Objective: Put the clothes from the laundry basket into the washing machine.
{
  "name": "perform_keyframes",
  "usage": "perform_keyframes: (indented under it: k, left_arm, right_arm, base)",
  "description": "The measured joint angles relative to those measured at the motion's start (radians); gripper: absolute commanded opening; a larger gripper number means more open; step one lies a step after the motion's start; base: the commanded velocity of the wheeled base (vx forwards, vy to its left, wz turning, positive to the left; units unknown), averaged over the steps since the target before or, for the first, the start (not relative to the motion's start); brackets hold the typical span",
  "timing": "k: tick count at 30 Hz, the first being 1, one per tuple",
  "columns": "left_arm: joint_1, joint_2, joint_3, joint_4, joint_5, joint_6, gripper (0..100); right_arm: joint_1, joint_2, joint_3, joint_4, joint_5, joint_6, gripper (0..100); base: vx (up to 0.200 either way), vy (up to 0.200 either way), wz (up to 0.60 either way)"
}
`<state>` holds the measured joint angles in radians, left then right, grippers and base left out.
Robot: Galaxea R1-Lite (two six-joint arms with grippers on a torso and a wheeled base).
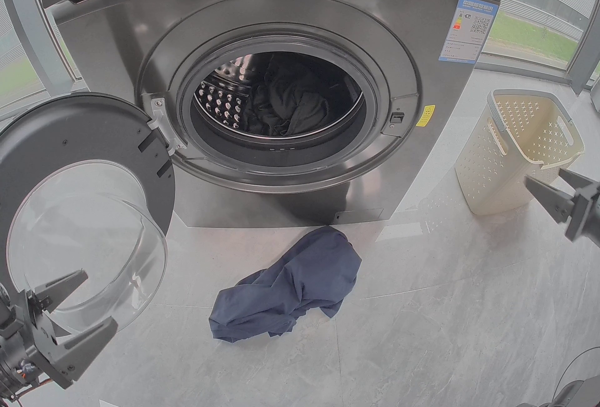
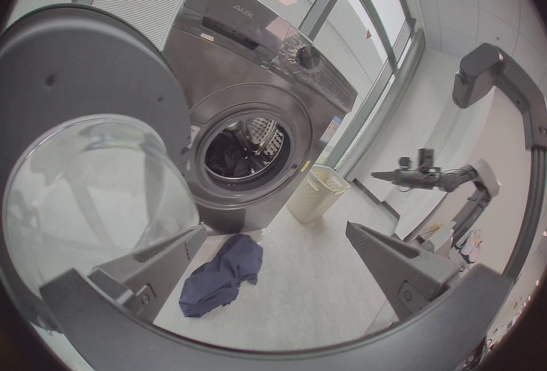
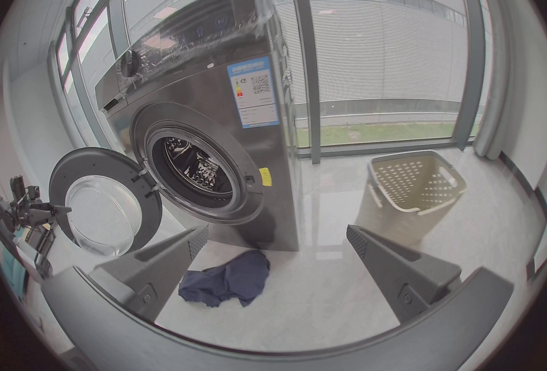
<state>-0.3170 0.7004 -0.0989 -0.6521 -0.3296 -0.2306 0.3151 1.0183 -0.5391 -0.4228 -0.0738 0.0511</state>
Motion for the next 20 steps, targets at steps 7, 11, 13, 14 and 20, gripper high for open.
perform_keyframes:
  k: [7, 11, 13, 14, 20]
  left_arm:
    - [0.065, -0.196, 0.031, 0.22, 0.089, 0.049, 100]
    - [0.115, -0.304, 0.049, 0.37, 0.183, 0.096, 100]
    - [0.154, -0.37, 0.058, 0.458, 0.229, 0.131, 100]
    - [0.173, -0.402, 0.061, 0.493, 0.247, 0.149, 100]
    - [0.285, -0.592, 0.079, 0.652, 0.344, 0.207, 100]
  right_arm:
    - [-0.103, -0.347, 0.187, 0.131, 0.006, -0.027, 100]
    - [-0.16, -0.543, 0.289, 0.221, -0.003, -0.025, 100]
    - [-0.191, -0.646, 0.345, 0.275, 0.01, -0.031, 100]
    - [-0.205, -0.687, 0.367, 0.296, 0.021, -0.038, 100]
    - [-0.289, -0.908, 0.496, 0.421, 0.096, -0.071, 100]
  base:
    - [0.0, 0.0, 0.0]
    - [0.0, 0.0, 0.0]
    - [0.0, 0.0, 0.0]
    - [0.0, 0.0, 0.0]
    - [0.0, 0.0, 0.0]
